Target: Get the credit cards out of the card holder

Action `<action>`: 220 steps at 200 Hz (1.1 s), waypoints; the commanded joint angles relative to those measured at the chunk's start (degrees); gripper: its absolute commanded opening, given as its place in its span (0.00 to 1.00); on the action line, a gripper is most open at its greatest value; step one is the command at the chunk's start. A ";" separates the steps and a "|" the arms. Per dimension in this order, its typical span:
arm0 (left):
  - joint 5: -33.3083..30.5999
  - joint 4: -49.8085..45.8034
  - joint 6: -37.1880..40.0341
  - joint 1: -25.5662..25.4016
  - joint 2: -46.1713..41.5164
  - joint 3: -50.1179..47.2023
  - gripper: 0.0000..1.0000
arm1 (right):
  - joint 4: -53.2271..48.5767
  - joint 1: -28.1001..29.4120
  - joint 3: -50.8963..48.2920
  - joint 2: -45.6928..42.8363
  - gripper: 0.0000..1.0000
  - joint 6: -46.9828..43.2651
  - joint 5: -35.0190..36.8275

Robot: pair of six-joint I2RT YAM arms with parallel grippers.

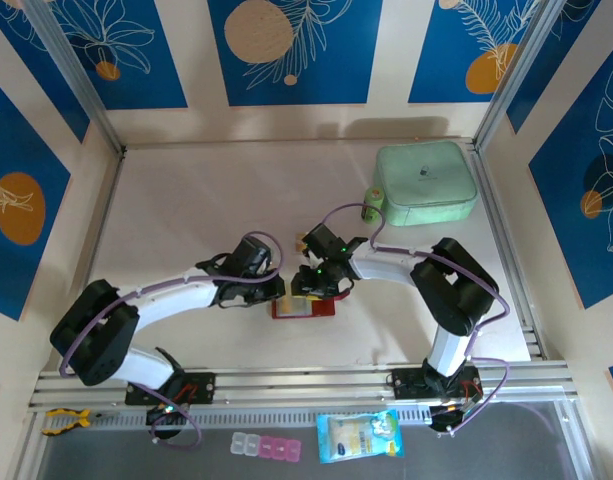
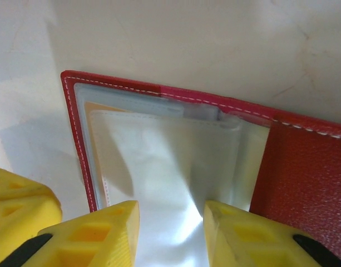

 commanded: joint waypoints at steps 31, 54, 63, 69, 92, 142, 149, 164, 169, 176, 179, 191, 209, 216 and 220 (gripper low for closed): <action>1.50 -0.46 0.40 -0.23 3.19 2.07 0.08 | 0.68 -0.87 -2.25 -2.16 0.33 0.92 -1.50; 1.81 -0.24 0.39 -0.42 4.25 2.27 0.08 | 1.34 -1.28 -2.87 -2.20 0.31 1.05 -2.01; 1.93 -0.18 0.26 -0.58 4.68 2.40 0.08 | 1.47 -1.27 -3.01 -2.23 0.30 1.14 -2.09; 1.94 -0.17 0.27 -0.65 4.94 2.44 0.08 | 1.56 -1.28 -3.16 -2.29 0.30 1.20 -2.12; 1.91 0.14 0.05 -0.91 5.57 2.54 0.08 | 1.83 -1.34 -3.46 -2.35 0.28 1.29 -2.12; 2.73 0.85 -0.29 -1.48 7.16 3.47 0.08 | 2.44 -1.33 -3.91 -2.66 0.23 1.35 -2.36; 2.80 1.01 -0.32 -1.65 7.30 3.71 0.08 | 2.45 -1.34 -3.98 -2.89 0.22 1.38 -2.40; 2.82 1.13 -0.56 -1.77 7.34 4.26 0.08 | 2.29 -1.37 -3.98 -3.66 0.23 1.29 -2.13; 2.90 0.98 -0.57 -1.80 7.34 4.49 0.08 | 2.08 -1.34 -3.98 -3.96 0.23 1.29 -1.91; 2.91 0.82 -0.57 -1.93 7.35 4.84 0.08 | 1.64 -1.43 -3.98 -4.47 0.24 1.21 -1.54; 2.93 0.73 -0.56 -1.97 7.32 4.99 0.08 | 1.46 -1.49 -3.98 -4.77 0.24 1.12 -1.37; 3.06 0.45 -0.57 -2.14 7.26 5.62 0.08 | 0.53 -1.55 -3.98 -5.86 0.24 0.94 -0.52; 3.41 0.51 -0.68 -2.44 7.63 6.55 0.08 | -1.12 -1.88 -4.06 -7.50 0.25 0.34 0.47; 3.60 0.66 -0.74 -2.72 7.90 7.01 0.08 | -1.71 -2.07 -4.13 -8.22 0.25 0.02 0.80; 3.74 0.75 -0.69 -2.76 8.16 7.27 0.08 | -2.04 -2.18 -4.22 -8.64 0.26 -0.07 0.95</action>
